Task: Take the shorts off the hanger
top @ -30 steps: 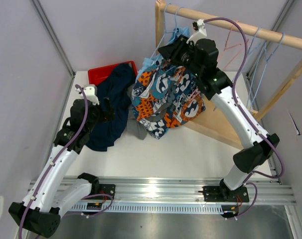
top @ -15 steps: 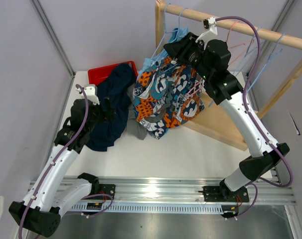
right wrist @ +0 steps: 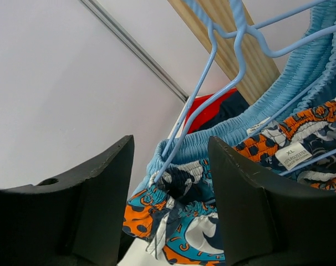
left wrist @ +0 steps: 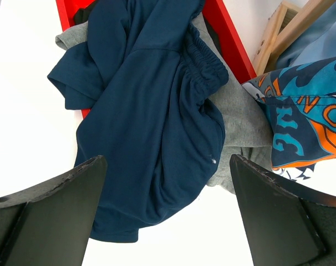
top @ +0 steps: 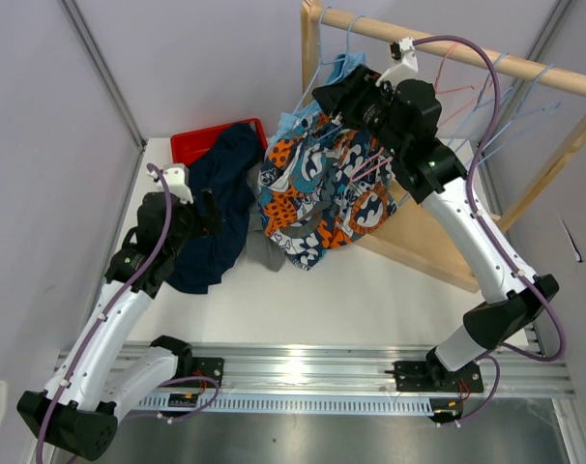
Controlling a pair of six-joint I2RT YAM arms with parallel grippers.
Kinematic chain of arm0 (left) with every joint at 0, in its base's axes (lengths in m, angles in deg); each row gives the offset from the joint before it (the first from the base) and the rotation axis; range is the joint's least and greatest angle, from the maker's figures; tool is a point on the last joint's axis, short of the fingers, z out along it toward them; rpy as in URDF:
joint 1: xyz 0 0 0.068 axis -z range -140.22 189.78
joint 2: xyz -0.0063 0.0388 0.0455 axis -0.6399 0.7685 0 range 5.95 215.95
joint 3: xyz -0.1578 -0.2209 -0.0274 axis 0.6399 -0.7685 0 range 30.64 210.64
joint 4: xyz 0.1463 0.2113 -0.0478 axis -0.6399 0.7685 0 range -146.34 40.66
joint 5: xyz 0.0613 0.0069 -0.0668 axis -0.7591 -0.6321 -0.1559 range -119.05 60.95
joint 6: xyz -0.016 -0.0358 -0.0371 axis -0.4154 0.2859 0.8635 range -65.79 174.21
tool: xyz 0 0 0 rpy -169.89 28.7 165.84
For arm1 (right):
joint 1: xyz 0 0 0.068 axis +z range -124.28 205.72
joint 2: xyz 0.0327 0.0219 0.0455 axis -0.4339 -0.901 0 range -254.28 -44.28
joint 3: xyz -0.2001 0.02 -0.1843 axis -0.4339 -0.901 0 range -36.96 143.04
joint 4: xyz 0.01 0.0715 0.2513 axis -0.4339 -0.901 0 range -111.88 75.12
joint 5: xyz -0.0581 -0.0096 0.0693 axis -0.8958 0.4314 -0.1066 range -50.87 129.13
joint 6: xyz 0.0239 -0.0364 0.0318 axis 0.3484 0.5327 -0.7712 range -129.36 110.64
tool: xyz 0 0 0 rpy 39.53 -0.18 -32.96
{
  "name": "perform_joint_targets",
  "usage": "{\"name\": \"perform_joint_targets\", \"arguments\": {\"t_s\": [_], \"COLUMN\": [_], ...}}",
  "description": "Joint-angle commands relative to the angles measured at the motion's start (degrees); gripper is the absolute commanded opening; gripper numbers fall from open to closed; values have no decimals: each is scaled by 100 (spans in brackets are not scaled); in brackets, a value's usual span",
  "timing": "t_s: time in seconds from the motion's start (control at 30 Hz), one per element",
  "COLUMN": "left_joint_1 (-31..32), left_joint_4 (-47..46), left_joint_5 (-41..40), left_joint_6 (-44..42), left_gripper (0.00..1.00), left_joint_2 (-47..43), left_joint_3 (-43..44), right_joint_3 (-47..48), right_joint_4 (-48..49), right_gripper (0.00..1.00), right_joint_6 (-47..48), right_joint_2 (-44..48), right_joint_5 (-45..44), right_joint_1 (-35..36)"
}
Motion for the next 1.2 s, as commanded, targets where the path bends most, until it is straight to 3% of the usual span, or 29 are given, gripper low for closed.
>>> {"name": "perform_joint_targets", "arguments": {"t_s": [0.0,0.2,0.27,0.4,0.47,0.63,0.87,1.0,1.17], "left_joint_1": [54,63,63,72,80,98,325,1274,2487], "left_joint_4": [-166,-166,-166,-175,-175,-166,-421,-254,-447], "left_joint_5": [-34,-7,-16,-7,-7,-25,151,-279,44], "left_joint_6": [43,43,43,43,43,26,-132,-448,-607], "left_gripper": [99,99,99,99,99,99,99,99,99], "left_joint_2": [-25,-34,-52,-60,-69,-69,-403,-219,124], "left_joint_3": [80,80,80,80,71,80,36,598,1635], "right_joint_3": [99,152,161,135,117,12,-76,-226,-270], "right_joint_4": [287,427,445,480,481,480,437,384,261], "right_gripper": [60,51,41,34,20,0,0,0,0], "right_joint_6": [34,7,-2,-10,-10,-28,-54,-46,-10], "right_joint_2": [-145,-312,-356,-400,-409,-313,354,1004,1656], "right_joint_5": [-93,-66,-40,-22,-22,-22,-58,-119,-119], "right_joint_1": [13,13,13,13,13,5,-13,-13,-13]}}
